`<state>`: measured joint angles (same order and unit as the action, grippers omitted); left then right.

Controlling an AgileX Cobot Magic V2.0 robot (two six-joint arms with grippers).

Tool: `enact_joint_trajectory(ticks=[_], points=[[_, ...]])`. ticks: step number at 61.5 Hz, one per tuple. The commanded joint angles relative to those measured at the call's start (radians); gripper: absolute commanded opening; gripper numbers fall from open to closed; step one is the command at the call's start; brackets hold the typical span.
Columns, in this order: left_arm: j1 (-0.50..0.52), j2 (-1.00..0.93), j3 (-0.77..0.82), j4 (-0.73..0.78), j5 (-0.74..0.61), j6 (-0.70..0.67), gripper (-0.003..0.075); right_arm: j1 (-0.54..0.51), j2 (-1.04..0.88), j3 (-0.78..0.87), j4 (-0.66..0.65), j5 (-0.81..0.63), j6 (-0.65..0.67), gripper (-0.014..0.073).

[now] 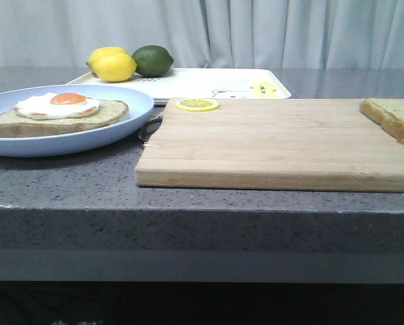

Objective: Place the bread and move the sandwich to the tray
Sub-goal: 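Move the right gripper down toward the plain bread slice on the board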

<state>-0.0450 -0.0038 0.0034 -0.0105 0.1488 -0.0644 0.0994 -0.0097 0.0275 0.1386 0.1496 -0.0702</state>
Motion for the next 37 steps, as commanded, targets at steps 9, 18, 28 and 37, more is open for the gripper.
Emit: enact_joint_trajectory(ticks=[9,18,28,37], points=[[-0.004,-0.023,0.011,-0.005,-0.081,-0.007,-0.0019,-0.005,-0.016,-0.004,-0.006,-0.092,-0.01,-0.0062],[-0.004,-0.023,0.012,-0.164,-0.12,-0.007,-0.0019,-0.005,-0.016,-0.014,-0.006,-0.183,-0.01,-0.0062],[-0.004,-0.023,0.005,-0.167,-0.286,0.004,-0.0019,-0.005,-0.015,-0.103,-0.006,-0.227,-0.01,-0.0062],[-0.004,-0.003,-0.115,0.01,-0.277,0.004,-0.0019,-0.005,0.004,-0.251,-0.006,-0.127,-0.01,-0.0062]])
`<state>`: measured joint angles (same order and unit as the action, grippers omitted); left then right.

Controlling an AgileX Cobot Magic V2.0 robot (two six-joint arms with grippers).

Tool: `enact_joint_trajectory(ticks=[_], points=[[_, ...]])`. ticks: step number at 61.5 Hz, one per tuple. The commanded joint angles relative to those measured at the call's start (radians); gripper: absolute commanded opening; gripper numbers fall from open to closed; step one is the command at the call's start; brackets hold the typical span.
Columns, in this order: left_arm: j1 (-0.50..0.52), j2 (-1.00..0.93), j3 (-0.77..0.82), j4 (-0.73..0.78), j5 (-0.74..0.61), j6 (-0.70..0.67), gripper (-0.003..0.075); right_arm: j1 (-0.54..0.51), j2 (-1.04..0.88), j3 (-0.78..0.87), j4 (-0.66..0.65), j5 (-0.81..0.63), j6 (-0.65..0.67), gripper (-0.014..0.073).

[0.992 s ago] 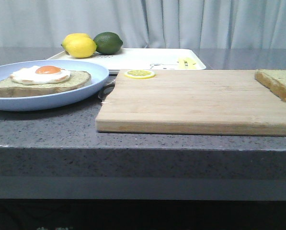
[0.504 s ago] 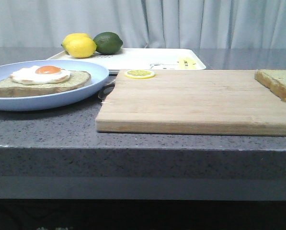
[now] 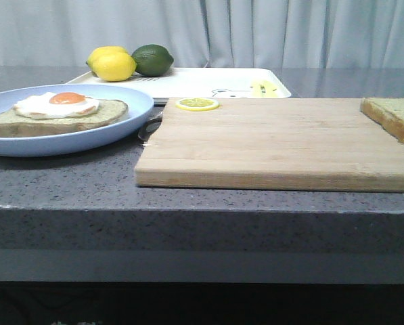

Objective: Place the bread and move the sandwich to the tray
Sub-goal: 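Move the right gripper down toward the plain bread slice on the board, then close the right gripper on the edge of the bread slice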

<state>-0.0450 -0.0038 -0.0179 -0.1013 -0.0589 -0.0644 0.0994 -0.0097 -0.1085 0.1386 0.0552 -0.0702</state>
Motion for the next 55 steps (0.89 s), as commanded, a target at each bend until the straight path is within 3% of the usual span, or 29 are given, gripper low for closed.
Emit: enact_joint_trajectory(ticks=[1,11,17,27,37,42,52,55], points=[[-0.004,0.004,-0.114,0.12,-0.047,0.004,-0.0019,-0.005,0.012,-0.132,-0.006,-0.019,-0.01,-0.0062],[-0.004,0.211,-0.382,0.262,0.201,0.004,-0.0019,-0.005,0.197,-0.378,-0.007,0.205,-0.01,-0.0062],[-0.004,0.413,-0.538,0.267,0.3,0.004,-0.0019,-0.005,0.377,-0.519,-0.007,0.319,-0.01,-0.0062],[-0.004,0.623,-0.628,0.257,0.313,0.004,-0.0019,-0.005,0.539,-0.628,-0.007,0.391,-0.01,-0.0062],[-0.004,0.663,-0.633,0.206,0.295,0.004,-0.0006,-0.005,0.545,-0.631,-0.007,0.383,-0.01,-0.0033],[-0.004,0.663,-0.633,0.206,0.278,0.004,0.0108,-0.005,0.544,-0.631,-0.007,0.383,-0.01,0.0077],[-0.004,0.663,-0.629,0.206,0.276,0.004,0.055,-0.005,0.544,-0.631,-0.007,0.384,-0.01,0.0418],[-0.004,0.663,-0.625,0.206,0.276,0.004,0.062,-0.005,0.544,-0.631,-0.007,0.384,-0.01,0.0506]])
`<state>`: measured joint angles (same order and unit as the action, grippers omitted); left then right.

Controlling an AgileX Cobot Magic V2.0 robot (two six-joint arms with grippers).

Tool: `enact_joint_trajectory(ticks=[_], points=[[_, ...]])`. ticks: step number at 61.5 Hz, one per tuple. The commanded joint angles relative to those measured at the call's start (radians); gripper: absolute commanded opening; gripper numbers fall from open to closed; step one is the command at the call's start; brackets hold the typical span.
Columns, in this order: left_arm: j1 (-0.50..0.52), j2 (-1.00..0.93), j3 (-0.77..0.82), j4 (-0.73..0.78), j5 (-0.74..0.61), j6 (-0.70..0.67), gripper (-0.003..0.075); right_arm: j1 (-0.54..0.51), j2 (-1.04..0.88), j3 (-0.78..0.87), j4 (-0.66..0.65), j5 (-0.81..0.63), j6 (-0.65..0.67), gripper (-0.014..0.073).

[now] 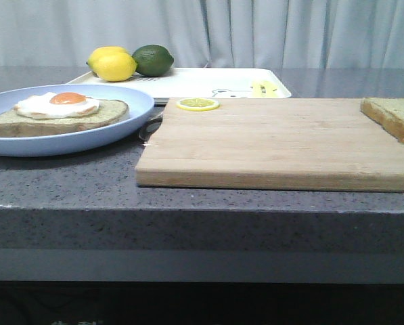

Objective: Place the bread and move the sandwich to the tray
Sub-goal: 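Close the right gripper on the edge of the bread slice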

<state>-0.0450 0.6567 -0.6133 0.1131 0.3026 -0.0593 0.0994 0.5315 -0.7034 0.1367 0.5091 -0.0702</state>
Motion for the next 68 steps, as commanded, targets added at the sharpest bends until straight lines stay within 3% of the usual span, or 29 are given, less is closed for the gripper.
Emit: enact_joint_trajectory(ticks=[1,8,39,43,52,56,68], points=[[-0.004,0.002,-0.029,-0.008,-0.085,-0.001,0.0643,-0.005,0.003,-0.036,-0.005,-0.07,-0.01,0.0536],[-0.004,0.005,-0.027,-0.008,-0.081,-0.001,0.0656,-0.005,0.003,-0.034,-0.005,-0.07,-0.01,0.0624],[-0.004,0.005,-0.027,-0.008,-0.081,-0.001,0.0536,-0.005,0.004,-0.036,-0.003,-0.049,-0.005,0.0622],[-0.004,0.005,-0.027,-0.008,-0.081,-0.001,0.0519,-0.018,0.016,-0.048,-0.025,-0.012,0.04,0.0601],[-0.004,0.005,-0.027,-0.008,-0.083,-0.001,0.0481,-0.105,0.103,-0.119,-0.225,0.045,0.233,0.0506],[-0.004,0.005,-0.027,-0.008,-0.085,-0.001,0.0472,-0.139,0.162,-0.158,-0.276,0.076,0.293,0.0507],[-0.004,0.005,-0.027,-0.008,-0.085,-0.001,0.0472,-0.177,0.368,-0.242,-0.279,0.137,0.296,0.0507]])
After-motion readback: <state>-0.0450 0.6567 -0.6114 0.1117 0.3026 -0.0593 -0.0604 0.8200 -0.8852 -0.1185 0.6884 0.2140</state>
